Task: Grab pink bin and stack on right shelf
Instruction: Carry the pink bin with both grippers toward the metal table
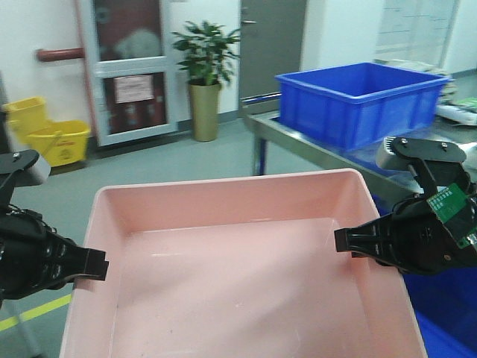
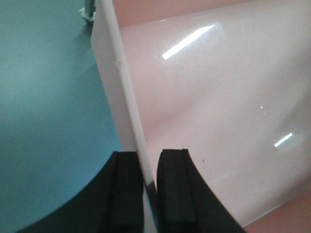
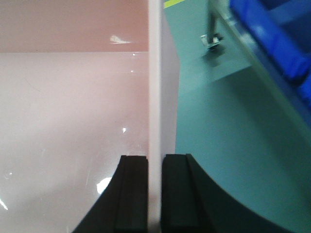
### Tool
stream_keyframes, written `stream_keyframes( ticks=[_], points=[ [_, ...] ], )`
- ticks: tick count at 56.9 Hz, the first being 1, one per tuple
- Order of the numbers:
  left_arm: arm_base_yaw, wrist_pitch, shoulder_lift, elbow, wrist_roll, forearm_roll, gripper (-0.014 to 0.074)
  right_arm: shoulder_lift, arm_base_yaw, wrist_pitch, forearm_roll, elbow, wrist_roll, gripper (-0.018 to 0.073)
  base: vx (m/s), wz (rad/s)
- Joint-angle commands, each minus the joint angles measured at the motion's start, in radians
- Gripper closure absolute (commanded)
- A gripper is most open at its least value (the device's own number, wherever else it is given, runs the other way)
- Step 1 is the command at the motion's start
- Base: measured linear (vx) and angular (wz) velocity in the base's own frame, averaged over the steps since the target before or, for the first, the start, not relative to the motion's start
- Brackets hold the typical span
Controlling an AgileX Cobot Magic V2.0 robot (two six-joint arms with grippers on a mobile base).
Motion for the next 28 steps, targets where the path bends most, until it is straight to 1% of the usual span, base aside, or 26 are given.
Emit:
stream_keyframes(
  ticks=[1, 13, 28],
  points=[
    [0.002, -0.061, -0.029, -0.029, 0.018, 0.014, 0.0601, -0.037, -0.013, -0.088, -0.005, -0.031, -0.006, 0.0568, 0.46, -0.59],
    [0.002, -0.061, -0.029, -0.029, 0.018, 0.014, 0.0601, -0.037, -0.013, -0.088, -0.005, -0.031, -0.006, 0.0568, 0.45, -0.65],
    [0.002, -0.061, -0.029, -0.029, 0.018, 0.014, 0.0601, -0.037, -0.013, -0.088, -0.005, -0.031, -0.006, 0.0568, 0.43, -0.73]
  ],
)
